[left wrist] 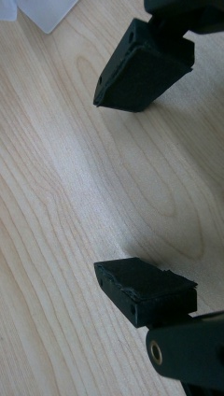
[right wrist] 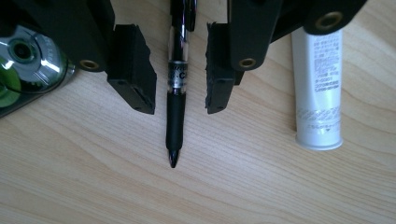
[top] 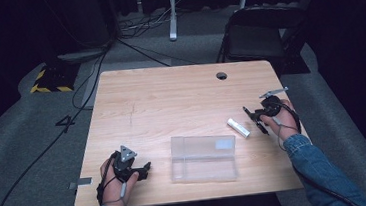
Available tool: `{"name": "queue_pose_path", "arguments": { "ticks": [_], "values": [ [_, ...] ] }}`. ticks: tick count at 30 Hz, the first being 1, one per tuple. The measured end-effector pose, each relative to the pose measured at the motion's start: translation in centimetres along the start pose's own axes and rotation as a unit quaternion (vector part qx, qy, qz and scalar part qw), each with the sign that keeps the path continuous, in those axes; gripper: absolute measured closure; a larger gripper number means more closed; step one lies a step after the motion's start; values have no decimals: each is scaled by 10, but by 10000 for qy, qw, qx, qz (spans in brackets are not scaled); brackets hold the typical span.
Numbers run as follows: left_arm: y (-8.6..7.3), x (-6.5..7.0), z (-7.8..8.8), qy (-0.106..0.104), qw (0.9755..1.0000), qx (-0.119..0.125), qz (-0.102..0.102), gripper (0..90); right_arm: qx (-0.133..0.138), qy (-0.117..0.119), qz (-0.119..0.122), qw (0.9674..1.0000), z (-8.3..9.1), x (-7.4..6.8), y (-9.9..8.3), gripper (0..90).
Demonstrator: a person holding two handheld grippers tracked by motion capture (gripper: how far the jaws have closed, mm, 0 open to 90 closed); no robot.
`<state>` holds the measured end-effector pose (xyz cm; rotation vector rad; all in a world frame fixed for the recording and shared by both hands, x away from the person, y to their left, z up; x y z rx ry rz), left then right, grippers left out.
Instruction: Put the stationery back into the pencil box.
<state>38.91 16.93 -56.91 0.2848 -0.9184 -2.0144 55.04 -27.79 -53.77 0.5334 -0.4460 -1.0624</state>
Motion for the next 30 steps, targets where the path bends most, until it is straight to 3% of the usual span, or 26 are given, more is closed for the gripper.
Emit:
{"name": "queue_pose_path", "arguments": {
  "ticks": [12, 14, 17, 25, 30],
  "values": [
    [0, 0, 0, -6, 10000, -10, -21, 182, -136, -163, 115, 9997, -20, 3, 7, 663],
    [0, 0, 0, 1, 10000, -15, -31, 182, -194, -139, 164, 9996, -24, 2, 6, 740],
    [0, 0, 0, 1, 10000, -15, -39, 182, -201, -68, 140, 9997, -24, 1, 7, 804],
    [0, 0, 0, 1, 10000, -16, -40, 182, -306, -148, 277, 9990, -22, -1, 6, 809],
    [0, 0, 0, 6, 10000, -27, -45, 182, -315, -173, 168, 9992, -15, 3, 8, 810]
  ]
}}
Point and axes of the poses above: each handheld gripper's, and its own axes: z roughly backward along the jaws, y roughly out of its top, x roughly to its right, the point moved 9 cm from there along -z, roughly forward along the jaws, and after that the axes turned 9 degrees about -y, right-handed, at the moved point
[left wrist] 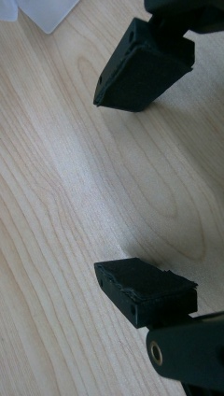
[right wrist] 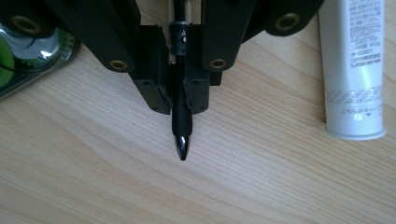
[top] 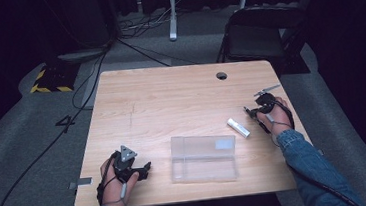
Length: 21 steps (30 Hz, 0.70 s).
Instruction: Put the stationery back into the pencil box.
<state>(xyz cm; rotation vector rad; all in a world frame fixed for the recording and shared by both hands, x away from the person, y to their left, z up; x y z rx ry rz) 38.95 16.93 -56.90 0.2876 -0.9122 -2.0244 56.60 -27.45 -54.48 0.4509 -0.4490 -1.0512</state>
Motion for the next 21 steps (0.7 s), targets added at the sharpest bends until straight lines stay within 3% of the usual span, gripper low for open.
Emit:
{"name": "queue_pose_path", "arguments": {
  "ticks": [21],
  "values": [
    [0, 0, 0, -5, 10000, 2, 8, 181, 745, 217, 106, 9969, 63, -13, 28, 809]
  ]
}}
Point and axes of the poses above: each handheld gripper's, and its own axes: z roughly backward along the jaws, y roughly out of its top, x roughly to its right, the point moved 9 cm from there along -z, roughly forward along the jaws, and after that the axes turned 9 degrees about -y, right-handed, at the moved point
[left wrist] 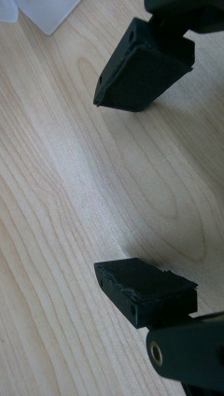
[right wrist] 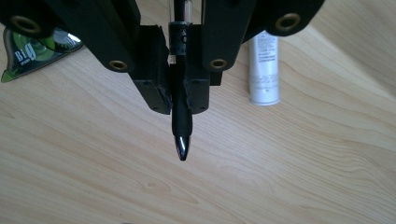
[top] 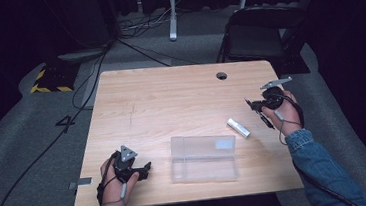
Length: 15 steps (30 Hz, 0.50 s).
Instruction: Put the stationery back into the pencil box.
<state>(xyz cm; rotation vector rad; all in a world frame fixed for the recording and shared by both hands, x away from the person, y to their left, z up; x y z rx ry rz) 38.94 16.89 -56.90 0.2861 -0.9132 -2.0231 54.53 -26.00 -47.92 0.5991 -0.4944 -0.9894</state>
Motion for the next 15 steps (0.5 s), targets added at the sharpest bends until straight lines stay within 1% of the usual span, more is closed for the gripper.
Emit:
{"name": "queue_pose_path", "arguments": {
  "ticks": [1, 4, 5, 7, 8, 12, 14, 15],
  "values": [
    [0, 0, 0, -1, 10000, 0, 1, 181, 42, 39, 23, 10000, 3, -2, 1, 809],
    [0, 0, 0, -4, 10000, -1, 1, 180, 160, 184, -56, 9997, 11, -10, 6, 809],
    [0, 0, 0, -3, 10000, -1, 1, 180, 190, 234, -47, 9995, 15, -13, 7, 809],
    [0, 0, 0, -3, 10000, -2, 2, 179, 215, 238, -19, 9995, 17, -15, 8, 809],
    [0, 0, 0, -3, 10000, -2, 1, 179, 267, 286, 43, 9992, 22, -20, 11, 809],
    [0, 0, 0, -3, 10000, -2, 3, 179, 369, 387, 157, 9984, 32, -32, 16, 808],
    [0, 0, 0, -3, 10000, -1, 2, 179, 428, 464, 190, 9978, 38, -38, 19, 808],
    [0, 0, 0, -3, 10000, -2, 1, 179, 460, 546, 158, 9973, 41, -42, 20, 808]
  ]
}}
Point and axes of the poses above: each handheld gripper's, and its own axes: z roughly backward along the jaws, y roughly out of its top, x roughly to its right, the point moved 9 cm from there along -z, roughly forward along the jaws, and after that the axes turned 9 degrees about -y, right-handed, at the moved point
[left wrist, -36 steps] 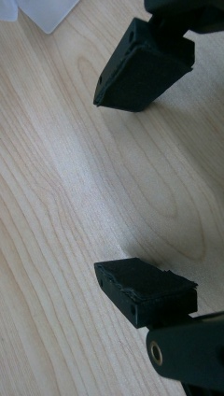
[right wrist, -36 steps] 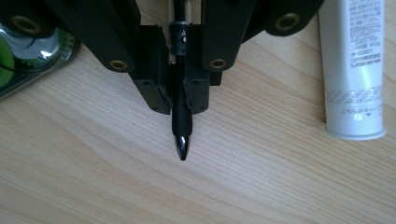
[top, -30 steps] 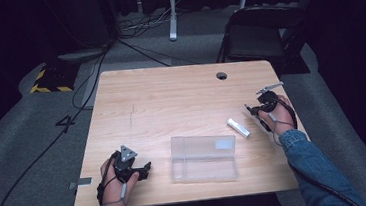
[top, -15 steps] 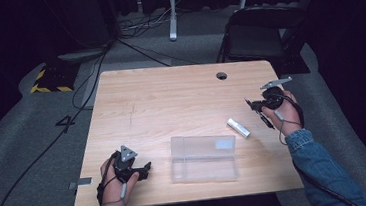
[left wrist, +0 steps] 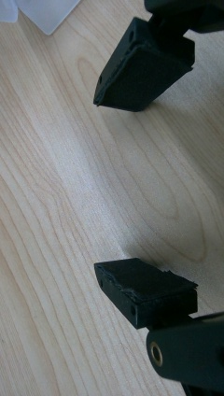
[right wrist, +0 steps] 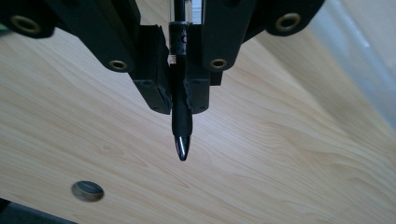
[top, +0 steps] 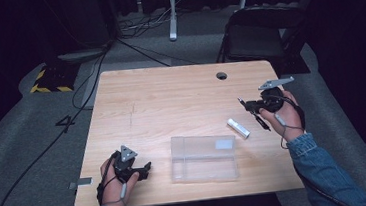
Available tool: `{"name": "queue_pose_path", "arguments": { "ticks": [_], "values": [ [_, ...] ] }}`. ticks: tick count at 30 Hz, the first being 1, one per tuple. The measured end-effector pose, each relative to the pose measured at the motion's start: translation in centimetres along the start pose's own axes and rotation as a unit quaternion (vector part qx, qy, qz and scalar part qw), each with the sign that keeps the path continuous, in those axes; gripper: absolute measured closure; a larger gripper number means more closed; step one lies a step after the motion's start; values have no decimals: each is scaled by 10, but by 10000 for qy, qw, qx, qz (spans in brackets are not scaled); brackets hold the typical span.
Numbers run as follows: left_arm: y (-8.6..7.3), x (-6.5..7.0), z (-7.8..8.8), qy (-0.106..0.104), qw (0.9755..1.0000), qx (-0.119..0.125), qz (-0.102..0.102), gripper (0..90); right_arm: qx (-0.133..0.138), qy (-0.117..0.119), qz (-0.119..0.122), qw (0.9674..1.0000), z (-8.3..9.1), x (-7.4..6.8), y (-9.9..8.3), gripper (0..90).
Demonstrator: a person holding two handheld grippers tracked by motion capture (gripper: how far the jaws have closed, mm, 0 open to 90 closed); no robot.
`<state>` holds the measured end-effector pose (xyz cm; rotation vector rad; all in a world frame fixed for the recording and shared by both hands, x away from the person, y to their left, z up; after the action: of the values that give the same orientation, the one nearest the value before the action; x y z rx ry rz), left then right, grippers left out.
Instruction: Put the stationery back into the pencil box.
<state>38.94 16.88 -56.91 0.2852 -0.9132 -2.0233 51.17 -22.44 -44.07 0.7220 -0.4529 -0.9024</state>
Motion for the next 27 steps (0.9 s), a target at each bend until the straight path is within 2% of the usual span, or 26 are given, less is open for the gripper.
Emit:
{"name": "queue_pose_path", "arguments": {
  "ticks": [4, 11, 13, 21, 25, 27],
  "values": [
    [0, 0, 0, -10, 10000, 6, 15, 178, 122, 155, 111, 9997, 7, -14, 4, 808],
    [0, 0, 0, -8, 10000, 3, 9, 177, 274, 500, 384, 9976, 15, -47, 7, 808],
    [0, 0, 0, -28, 10000, -17, -35, 176, 292, 530, 395, 9974, 16, -50, 7, 808],
    [-2, 2, 1, -86, 9999, -14, -50, 172, 609, 1030, 553, 9913, 24, -86, 4, 807],
    [-2, 2, 1, -86, 10000, -13, -49, 171, 714, 1144, 556, 9893, 27, -94, 2, 808],
    [-2, 2, 1, -95, 9999, -23, -50, 172, 864, 1334, 584, 9856, 32, -107, -3, 808]
  ]
}}
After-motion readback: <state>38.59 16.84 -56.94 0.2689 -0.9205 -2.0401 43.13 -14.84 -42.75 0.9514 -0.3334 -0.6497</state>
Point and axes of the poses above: each handheld gripper's, and its own axes: z roughly backward along the jaws, y roughly out of its top, x roughly to its right, the point moved 9 cm from there along -z, roughly forward along the jaws, and after that the axes turned 9 degrees about -y, right-handed, at the moved point
